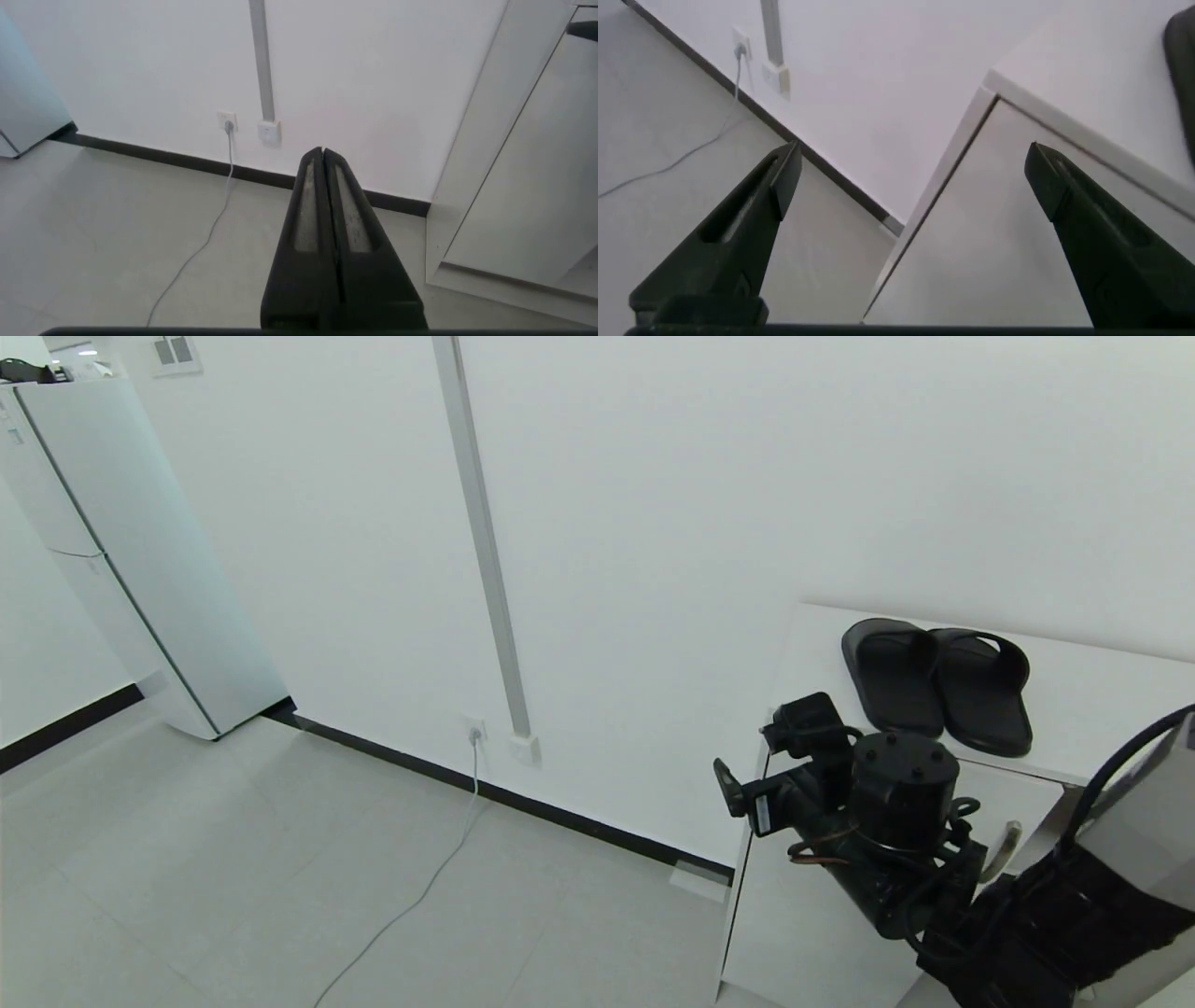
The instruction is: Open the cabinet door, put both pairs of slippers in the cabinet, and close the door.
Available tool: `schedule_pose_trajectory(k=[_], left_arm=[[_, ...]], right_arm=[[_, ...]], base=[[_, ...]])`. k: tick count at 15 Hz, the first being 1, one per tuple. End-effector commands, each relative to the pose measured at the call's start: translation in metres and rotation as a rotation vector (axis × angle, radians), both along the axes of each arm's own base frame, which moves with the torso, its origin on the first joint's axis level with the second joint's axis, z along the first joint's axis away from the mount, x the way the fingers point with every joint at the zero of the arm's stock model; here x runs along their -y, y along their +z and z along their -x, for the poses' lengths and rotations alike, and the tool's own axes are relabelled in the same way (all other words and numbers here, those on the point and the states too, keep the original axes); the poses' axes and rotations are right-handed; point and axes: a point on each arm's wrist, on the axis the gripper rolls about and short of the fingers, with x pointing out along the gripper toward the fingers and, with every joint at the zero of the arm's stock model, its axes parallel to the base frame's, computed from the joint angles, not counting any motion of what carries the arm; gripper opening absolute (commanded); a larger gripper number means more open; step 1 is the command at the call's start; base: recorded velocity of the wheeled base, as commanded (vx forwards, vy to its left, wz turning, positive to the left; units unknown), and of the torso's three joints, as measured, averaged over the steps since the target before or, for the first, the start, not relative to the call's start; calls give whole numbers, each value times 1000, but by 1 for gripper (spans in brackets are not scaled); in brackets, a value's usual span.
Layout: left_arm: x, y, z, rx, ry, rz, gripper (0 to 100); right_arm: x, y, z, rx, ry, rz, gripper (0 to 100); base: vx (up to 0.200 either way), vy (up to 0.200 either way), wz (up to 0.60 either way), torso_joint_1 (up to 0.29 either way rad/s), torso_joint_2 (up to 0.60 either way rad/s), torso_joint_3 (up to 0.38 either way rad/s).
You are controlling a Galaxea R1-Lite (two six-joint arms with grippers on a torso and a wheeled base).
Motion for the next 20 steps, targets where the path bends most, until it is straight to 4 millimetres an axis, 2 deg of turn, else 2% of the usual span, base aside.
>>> schedule_pose_trajectory(k=[1,3,4,7,10,13,16,20], left_arm=[[0,0,0,0,0,0,0],[0,0,0,0,0,0,0],[0,0,0,0,0,0,0],[0,0,0,0,0,0,0],[0,0,0,0,0,0,0],[0,0,0,0,0,0,0],[0,0,0,0,0,0,0],[0,0,0,0,0,0,0]], right_arm=[[-3,49,0,26,1,-96,100],[-8,68,-1,-31,-4,-137,100],[-6,77,-8,-49,-77,-161,100],[17,93,-30,-18,-285,-210,100],[41,91,-42,-4,-472,-194,100],[48,81,-33,-36,-464,-155,100],[50,81,-30,-41,-363,-164,100],[51,76,-28,-17,-343,-133,100]], base=[[0,0,0,0,0,0],[0,0,0,0,0,0],[0,0,0,0,0,0],[0,0,0,0,0,0],[0,0,0,0,0,0],[0,0,0,0,0,0],[0,0,0,0,0,0],[0,0,0,0,0,0]])
